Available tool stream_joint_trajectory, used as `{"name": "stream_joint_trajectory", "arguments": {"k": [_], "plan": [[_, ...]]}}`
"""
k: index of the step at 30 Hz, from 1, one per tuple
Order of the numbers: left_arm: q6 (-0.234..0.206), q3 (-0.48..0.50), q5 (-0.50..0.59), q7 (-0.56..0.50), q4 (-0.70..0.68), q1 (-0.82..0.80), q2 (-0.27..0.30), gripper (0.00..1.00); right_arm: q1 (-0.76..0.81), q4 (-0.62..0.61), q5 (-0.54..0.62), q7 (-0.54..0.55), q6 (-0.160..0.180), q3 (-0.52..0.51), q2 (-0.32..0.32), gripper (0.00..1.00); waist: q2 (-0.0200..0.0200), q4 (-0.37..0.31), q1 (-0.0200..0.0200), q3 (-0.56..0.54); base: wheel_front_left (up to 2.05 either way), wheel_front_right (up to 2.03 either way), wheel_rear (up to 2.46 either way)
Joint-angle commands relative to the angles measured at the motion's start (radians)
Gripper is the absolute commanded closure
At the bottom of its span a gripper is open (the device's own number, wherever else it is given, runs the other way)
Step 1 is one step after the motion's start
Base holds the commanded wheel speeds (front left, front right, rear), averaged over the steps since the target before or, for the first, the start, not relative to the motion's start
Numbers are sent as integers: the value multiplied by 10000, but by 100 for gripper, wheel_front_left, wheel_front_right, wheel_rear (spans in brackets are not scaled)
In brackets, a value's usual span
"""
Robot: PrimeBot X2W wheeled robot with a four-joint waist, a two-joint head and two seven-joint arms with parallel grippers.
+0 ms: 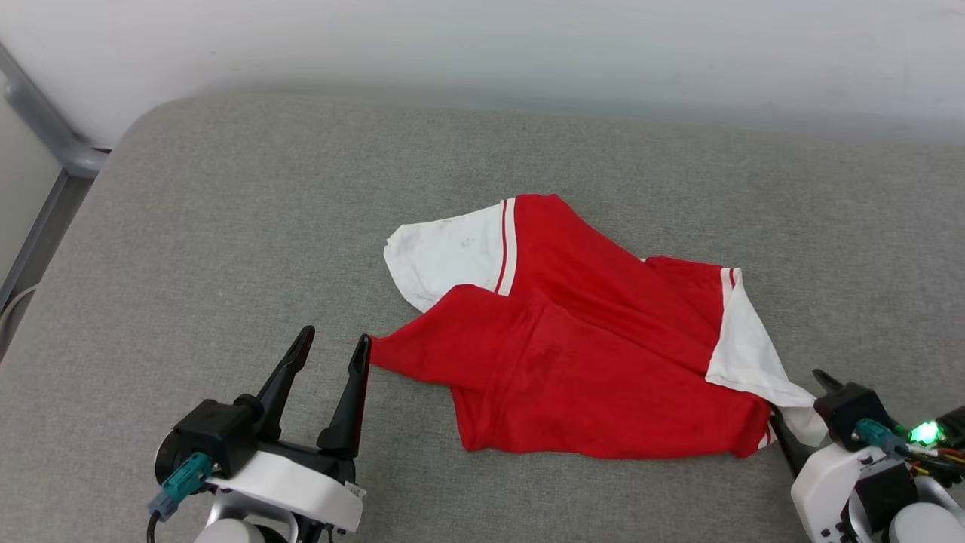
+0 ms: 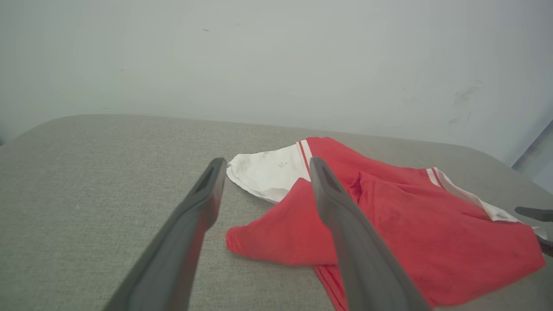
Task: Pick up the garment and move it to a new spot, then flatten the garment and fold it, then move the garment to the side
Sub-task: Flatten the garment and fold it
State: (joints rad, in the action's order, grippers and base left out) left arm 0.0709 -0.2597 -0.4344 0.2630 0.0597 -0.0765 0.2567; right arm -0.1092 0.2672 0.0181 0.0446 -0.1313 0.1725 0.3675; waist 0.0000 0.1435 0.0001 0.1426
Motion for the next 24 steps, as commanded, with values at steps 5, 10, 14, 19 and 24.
{"name": "stream_joint_trajectory", "arguments": {"k": [5, 10, 14, 19, 24], "plan": [[158, -25, 111, 26, 182, -225, -72, 0, -555, 513, -115, -366, 10, -154, -203, 14, 0, 212, -1, 186, 0, 0, 0], [194, 10, 182, 27, 310, -164, -136, 0, -716, 736, -530, -545, 10, -671, -515, 100, 0, 253, -1, 119, 0, 0, 0], [237, 40, 194, 27, 409, -38, -172, 0, -788, 781, -1279, -565, 10, -1302, -889, 100, 0, 207, -1, -21, 0, 0, 0], [240, 82, 243, 27, 404, -57, -169, 0, -1067, 914, -2911, -104, 10, -2573, -1380, 100, 0, 91, -1, 61, 0, 0, 0], [285, 31, 259, 27, 443, -271, -129, 0, -1795, 1685, -4626, 1132, 10, -4374, -1739, 100, 0, 16, -1, 444, 0, 0, 0]]}}
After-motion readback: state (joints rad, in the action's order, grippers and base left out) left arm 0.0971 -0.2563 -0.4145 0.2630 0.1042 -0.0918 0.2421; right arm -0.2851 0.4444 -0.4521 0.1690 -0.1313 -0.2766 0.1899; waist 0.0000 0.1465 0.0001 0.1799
